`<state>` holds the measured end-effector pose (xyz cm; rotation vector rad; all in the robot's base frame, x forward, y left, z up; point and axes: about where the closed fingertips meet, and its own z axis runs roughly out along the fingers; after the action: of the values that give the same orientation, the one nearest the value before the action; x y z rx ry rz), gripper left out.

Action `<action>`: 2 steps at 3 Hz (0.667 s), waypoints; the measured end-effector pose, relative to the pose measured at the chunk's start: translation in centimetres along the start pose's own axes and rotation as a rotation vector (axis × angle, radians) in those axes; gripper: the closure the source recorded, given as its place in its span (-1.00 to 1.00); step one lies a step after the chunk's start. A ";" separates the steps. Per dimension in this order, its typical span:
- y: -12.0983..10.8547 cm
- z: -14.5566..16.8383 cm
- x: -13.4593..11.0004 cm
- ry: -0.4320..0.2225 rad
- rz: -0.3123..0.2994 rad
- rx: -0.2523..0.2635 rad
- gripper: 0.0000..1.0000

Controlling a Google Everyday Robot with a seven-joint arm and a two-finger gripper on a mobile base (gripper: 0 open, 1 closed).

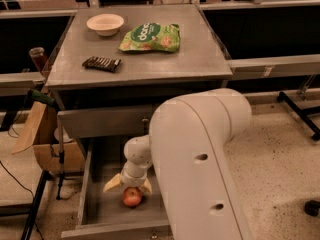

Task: Pick apple from middle drawer and place on counter

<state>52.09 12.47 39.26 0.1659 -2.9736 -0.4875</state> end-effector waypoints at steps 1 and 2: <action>-1.2 1.9 0.7 0.043 0.072 0.021 -0.65; -2.0 3.2 1.1 0.081 0.112 0.026 -0.17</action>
Offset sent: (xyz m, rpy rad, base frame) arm -0.0155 -0.0161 -0.0496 -0.0606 0.1575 -0.1078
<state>50.78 11.44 35.70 0.0206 -2.8913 -0.4185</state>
